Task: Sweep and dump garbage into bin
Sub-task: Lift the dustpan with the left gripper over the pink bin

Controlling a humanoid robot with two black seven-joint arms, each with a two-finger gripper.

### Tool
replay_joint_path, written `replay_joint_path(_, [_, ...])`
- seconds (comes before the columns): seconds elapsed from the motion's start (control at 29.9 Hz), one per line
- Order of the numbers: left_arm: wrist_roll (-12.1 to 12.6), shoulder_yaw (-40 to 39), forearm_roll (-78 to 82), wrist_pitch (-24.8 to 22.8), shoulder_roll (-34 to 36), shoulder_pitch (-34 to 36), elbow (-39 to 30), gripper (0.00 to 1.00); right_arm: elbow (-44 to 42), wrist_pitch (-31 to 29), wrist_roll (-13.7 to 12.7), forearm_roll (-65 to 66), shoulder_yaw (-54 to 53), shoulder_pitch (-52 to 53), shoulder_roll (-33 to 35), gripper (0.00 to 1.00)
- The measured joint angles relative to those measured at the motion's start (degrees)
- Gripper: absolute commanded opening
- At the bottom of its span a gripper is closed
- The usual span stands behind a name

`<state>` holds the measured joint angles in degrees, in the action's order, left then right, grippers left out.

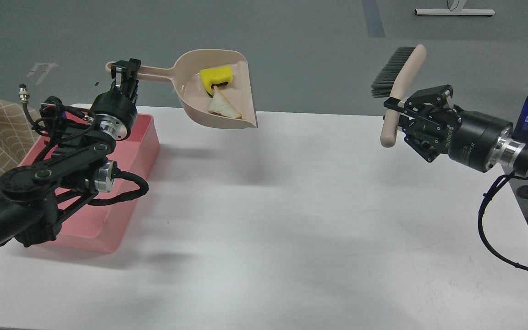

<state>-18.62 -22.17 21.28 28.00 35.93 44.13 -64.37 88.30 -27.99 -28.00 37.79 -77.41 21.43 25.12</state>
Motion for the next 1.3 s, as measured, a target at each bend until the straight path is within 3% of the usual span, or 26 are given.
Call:
replay_joint_path(0.33, [0.0, -0.51, -1.65, -1.65, 9.43, -0.45, -4.82, 0.0, -0.02, 0.0, 0.0, 0.0, -0.28, -2.83, -2.69, 0.01])
replay_joint_path(0.67, [-0.8, -0.86, -2.33, -9.51, 19.85, -2.33, -7.33, 0.0, -0.07, 0.0, 0.0, 0.0, -0.46, -3.89, -2.71, 0.01])
replay_joint_path(0.87, [-3.27, -0.9, -4.29, -14.72, 24.98, -3.48, -7.28, 0.0, -0.15, 0.0, 0.0, 0.0, -0.78, -3.99, -2.71, 0.01])
replay_joint_path(1.2, [-8.73, -0.87, -4.57, -20.19, 30.97, -8.51, -6.42, 0.0, -0.74, 0.0, 0.0, 0.0, -0.81, -4.26, -2.71, 0.01])
replay_joint_path(1.3, [-9.27, -0.85, -4.64, -21.02, 32.51, -10.04, -5.99, 0.0, -0.76, 0.0, 0.0, 0.0, -0.82, -4.38, -2.75, 0.01])
